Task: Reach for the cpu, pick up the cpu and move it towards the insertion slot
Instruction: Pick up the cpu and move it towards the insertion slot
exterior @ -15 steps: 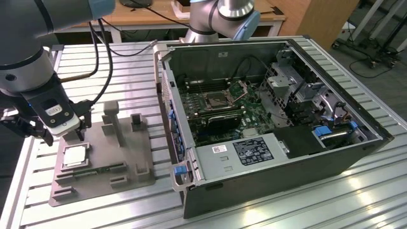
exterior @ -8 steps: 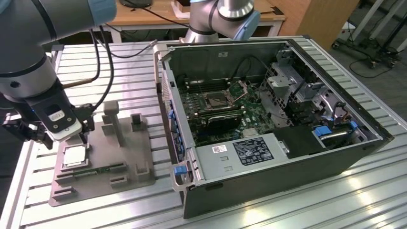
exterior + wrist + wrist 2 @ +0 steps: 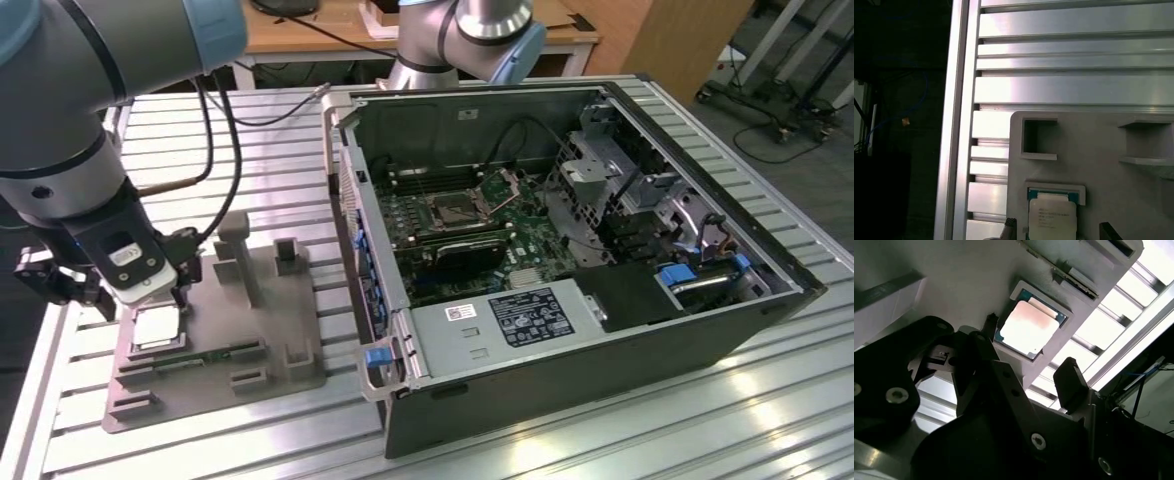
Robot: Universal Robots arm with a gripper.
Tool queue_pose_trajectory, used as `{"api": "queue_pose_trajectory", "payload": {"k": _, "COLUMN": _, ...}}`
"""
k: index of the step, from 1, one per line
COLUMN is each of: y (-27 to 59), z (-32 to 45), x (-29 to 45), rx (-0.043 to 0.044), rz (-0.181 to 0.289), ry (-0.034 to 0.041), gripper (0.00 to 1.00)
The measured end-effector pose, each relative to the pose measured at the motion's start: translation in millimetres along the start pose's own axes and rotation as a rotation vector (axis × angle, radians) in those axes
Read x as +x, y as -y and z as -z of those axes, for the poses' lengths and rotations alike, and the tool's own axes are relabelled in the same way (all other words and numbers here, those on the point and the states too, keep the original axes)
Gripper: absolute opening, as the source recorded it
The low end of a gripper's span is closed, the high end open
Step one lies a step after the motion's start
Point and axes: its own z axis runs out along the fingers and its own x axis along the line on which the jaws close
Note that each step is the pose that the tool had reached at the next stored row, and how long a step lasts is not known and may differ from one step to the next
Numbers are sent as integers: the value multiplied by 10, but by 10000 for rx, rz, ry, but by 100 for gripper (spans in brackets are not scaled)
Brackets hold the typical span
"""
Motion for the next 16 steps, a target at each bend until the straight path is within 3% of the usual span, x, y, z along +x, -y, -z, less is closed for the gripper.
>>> {"api": "queue_pose_trajectory", "payload": {"k": 16, "y": 4, "z": -292, "x": 18, "rx": -4, "rz": -228, "ry": 9, "gripper": 72}}
